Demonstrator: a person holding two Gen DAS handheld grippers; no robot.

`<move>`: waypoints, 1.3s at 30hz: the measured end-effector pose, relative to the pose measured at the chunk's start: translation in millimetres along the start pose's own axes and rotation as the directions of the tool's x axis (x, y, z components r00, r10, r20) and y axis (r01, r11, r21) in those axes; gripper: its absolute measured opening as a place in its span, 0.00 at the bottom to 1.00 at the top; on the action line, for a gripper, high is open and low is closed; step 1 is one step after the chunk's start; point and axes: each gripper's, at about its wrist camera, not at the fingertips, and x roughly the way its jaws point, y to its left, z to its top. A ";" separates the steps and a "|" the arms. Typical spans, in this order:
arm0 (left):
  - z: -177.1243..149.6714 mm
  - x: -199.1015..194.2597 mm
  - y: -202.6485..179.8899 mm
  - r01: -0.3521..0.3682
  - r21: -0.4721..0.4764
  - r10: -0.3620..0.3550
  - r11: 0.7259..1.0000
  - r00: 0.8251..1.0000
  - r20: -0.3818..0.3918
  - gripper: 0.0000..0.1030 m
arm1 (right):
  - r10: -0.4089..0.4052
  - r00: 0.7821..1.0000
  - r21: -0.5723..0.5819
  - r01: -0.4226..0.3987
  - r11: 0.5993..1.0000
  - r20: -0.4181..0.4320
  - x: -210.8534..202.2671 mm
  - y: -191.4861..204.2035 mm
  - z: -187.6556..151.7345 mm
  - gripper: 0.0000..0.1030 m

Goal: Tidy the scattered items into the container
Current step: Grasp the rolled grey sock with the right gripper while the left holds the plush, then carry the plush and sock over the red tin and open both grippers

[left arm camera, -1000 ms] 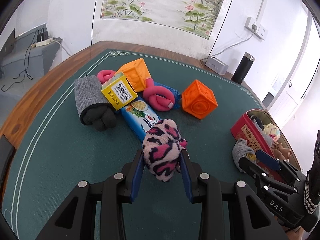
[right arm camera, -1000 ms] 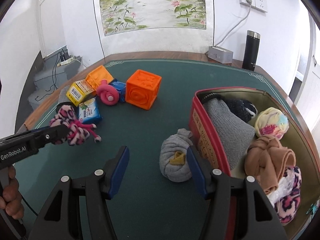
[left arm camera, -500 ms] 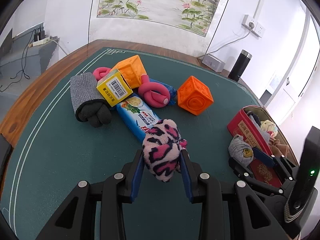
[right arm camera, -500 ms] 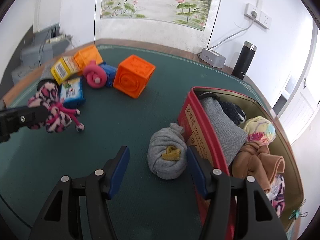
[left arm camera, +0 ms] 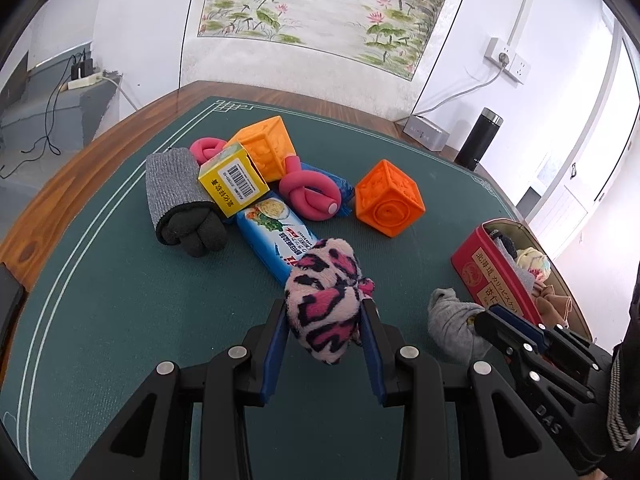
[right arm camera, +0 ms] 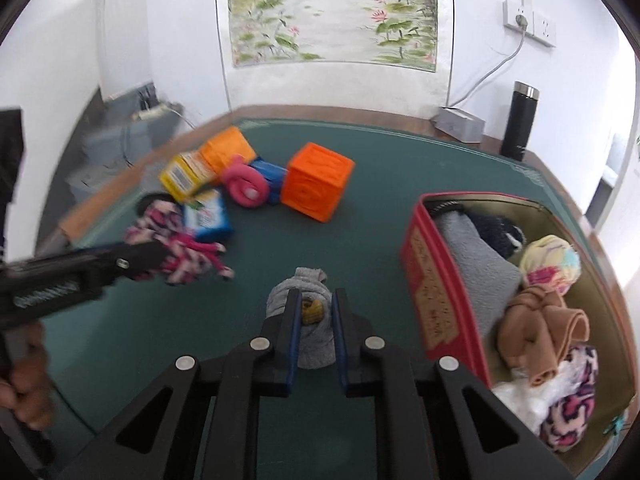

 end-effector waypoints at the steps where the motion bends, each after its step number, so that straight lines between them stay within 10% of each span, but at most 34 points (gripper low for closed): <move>1: 0.0 -0.4 0.0 0.000 -0.001 0.000 1.000 1.000 0.001 0.36 | 0.021 1.000 0.005 -0.021 1.000 -0.003 0.4 0.1 0.1 0.16; 13: -2.5 0.2 -6.4 0.004 0.019 -0.004 1.000 1.000 0.002 0.36 | 0.039 0.995 0.065 -0.045 0.997 0.088 -24.2 -5.6 4.2 0.15; 22: -5.4 4.3 -18.3 0.008 0.047 -0.008 0.999 1.000 -0.009 0.36 | -0.172 0.956 0.241 0.114 0.964 0.236 -73.6 -65.5 8.4 0.16; 32: -8.3 6.4 -30.7 0.014 0.073 -0.012 0.997 1.000 -0.019 0.36 | -0.386 0.907 0.431 0.285 0.856 0.168 -86.4 -138.6 -4.6 0.16; 35: -8.3 6.0 -34.1 0.021 0.075 -0.020 0.997 1.000 -0.021 0.36 | -0.395 0.906 0.437 0.297 0.849 0.153 -83.7 -141.9 -5.7 0.20; 39: -7.0 3.1 -38.5 0.028 0.078 -0.027 0.997 0.999 -0.018 0.36 | -0.407 0.901 0.445 0.306 0.841 0.150 -83.3 -143.6 -7.1 0.53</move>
